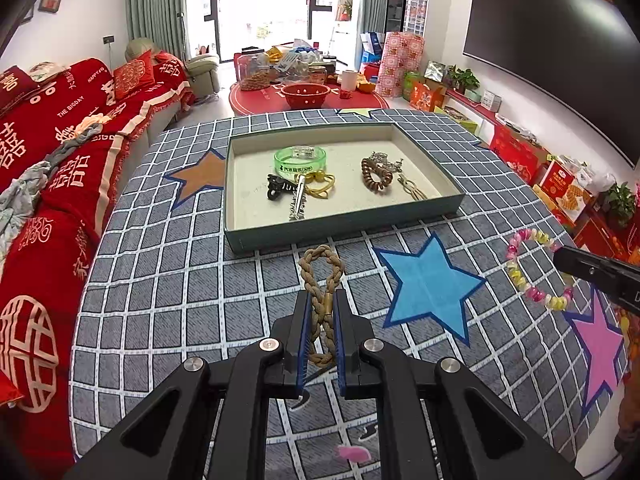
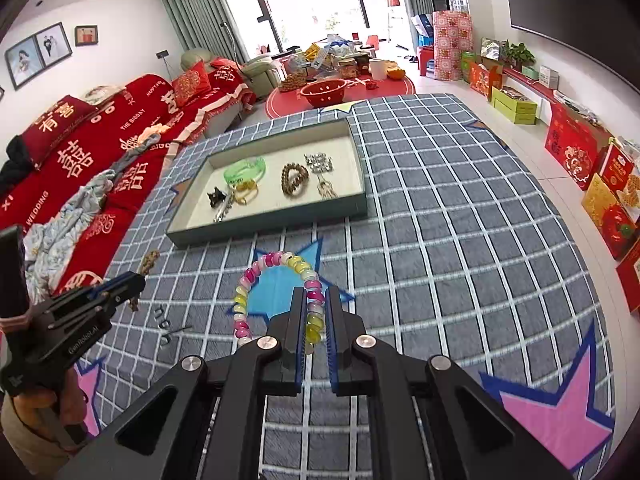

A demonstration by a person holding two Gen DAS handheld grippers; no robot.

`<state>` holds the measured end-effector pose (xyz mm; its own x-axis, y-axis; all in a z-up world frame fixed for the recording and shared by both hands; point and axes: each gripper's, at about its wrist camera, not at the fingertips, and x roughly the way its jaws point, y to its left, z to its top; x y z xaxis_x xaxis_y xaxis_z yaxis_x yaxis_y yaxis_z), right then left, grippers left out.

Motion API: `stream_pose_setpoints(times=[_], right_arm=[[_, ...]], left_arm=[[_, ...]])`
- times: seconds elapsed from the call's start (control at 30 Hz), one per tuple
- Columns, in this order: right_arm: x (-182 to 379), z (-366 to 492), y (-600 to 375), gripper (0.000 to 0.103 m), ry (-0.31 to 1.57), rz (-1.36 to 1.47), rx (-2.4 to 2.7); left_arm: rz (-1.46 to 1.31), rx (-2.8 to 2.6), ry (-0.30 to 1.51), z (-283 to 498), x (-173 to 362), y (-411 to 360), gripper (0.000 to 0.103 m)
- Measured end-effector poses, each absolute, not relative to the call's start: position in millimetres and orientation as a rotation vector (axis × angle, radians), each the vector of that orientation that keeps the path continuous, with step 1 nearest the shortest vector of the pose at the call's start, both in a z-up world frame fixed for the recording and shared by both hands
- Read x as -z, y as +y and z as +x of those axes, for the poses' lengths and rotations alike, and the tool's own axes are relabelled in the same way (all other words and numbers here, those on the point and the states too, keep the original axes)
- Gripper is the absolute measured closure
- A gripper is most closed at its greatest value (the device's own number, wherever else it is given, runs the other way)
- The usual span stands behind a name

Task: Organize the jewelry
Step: 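Carry the braided bracelet and beaded bracelet into the tray and open both tools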

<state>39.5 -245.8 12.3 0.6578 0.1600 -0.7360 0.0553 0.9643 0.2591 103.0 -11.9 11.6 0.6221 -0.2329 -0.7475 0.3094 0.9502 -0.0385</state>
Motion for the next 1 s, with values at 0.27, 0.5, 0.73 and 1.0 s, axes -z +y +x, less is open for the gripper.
stream_pose_setpoints(times=[0.27,0.5,0.73,1.0], right_arm=[[-25.5,73.2,-255.6,0.093,0.837,0.303,-0.085],[-40.9,102.7,-258.4,0.093,0.819,0.296,-0.1],[-65.8,151.7,-256.7,0.093,0.804,0.278,-0.121],[-69.6,209.9,-247.7,0.093,0.811,0.23,-0.12]], left_arm=[[0.112,0.295,0.825,123.4,-24.4,-13.6,0.079],[0.092,0.29,0.807,149.9,-45.0,-9.8,0.079],[0.092,0.243,0.744,193.9,-71.1,-4.7,0.079],[0.082,0.215,0.752,252.0,-66.3,-11.1,0.079]])
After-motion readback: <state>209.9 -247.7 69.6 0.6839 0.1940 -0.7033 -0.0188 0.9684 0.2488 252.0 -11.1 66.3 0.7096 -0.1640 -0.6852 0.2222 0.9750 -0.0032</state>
